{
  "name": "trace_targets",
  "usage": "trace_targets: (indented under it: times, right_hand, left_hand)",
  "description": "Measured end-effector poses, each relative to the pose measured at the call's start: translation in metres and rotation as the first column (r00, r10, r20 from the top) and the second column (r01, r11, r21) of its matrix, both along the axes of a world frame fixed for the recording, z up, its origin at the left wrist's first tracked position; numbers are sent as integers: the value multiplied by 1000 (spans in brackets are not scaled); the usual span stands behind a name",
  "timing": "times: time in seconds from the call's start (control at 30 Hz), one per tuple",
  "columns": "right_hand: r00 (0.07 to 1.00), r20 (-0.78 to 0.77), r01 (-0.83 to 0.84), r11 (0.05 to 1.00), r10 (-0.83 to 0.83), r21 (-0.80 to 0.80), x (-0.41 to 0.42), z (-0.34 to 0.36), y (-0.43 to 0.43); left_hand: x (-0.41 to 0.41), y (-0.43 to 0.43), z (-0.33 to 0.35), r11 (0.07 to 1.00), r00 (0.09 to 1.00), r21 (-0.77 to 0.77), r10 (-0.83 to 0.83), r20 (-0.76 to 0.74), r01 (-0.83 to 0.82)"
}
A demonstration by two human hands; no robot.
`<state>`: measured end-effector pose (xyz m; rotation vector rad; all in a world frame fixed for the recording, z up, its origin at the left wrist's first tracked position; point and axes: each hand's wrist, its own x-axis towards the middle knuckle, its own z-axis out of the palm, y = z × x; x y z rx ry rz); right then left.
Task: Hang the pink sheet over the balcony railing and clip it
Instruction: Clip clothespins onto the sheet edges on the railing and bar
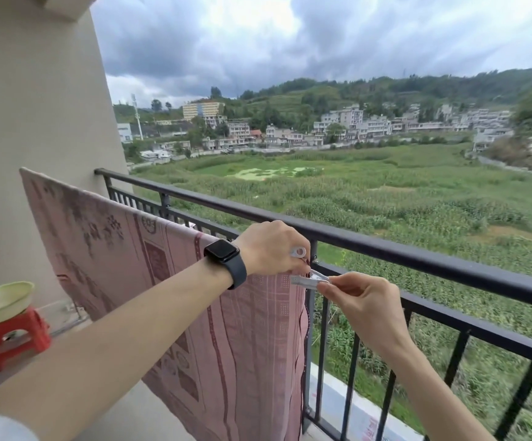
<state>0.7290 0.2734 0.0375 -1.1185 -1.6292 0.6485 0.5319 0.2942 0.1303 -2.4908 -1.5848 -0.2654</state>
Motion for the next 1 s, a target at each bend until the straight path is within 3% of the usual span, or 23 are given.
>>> trace_targets:
  times: [0.23, 0.33, 0.43, 0.53, 0.63, 0.7, 0.73, 0.83, 1.0]
  right_hand:
    - [986, 153, -57, 998, 59, -21, -8, 15, 16]
    - [984, 132, -113, 992, 118, -48, -5, 14, 24]
    - [983, 59, -169, 981, 175, -95, 1, 6, 27]
    - [975, -65, -217, 968, 210, -123, 7, -6, 23]
    - [968, -143, -229, 959, 207, -165, 7, -25, 9]
    - [961, -185, -242, 948, 206, -205, 5, -45, -4]
    - [958, -194, -252, 940, 210, -229, 4, -57, -11]
    - [947, -181, -315, 884, 267, -347, -1, -105, -33]
    - [929, -145, -363, 772, 339, -521, -5, -183, -62]
  left_hand:
    - [-2, 0, 4, 1000, 1000, 17, 18, 5, -18]
    - [-4, -2, 2, 1000, 998, 8, 22, 64, -23]
    - [-8, -14, -5, 996, 967, 81, 9, 256, -31]
    - [-18, -39, -31, 988, 785, 124, -6, 619, -89]
    - [-21, -70, -83, 1000, 459, -2, 12, 889, -22]
    - [-21, -85, -130, 990, 272, -140, 130, 953, 17]
    - [-21, -91, -156, 972, 223, -234, 223, 949, 25]
    - [-17, -109, -223, 862, 231, -505, 486, 843, 31]
    - [-6, -129, -281, 758, 305, -644, 593, 745, 100]
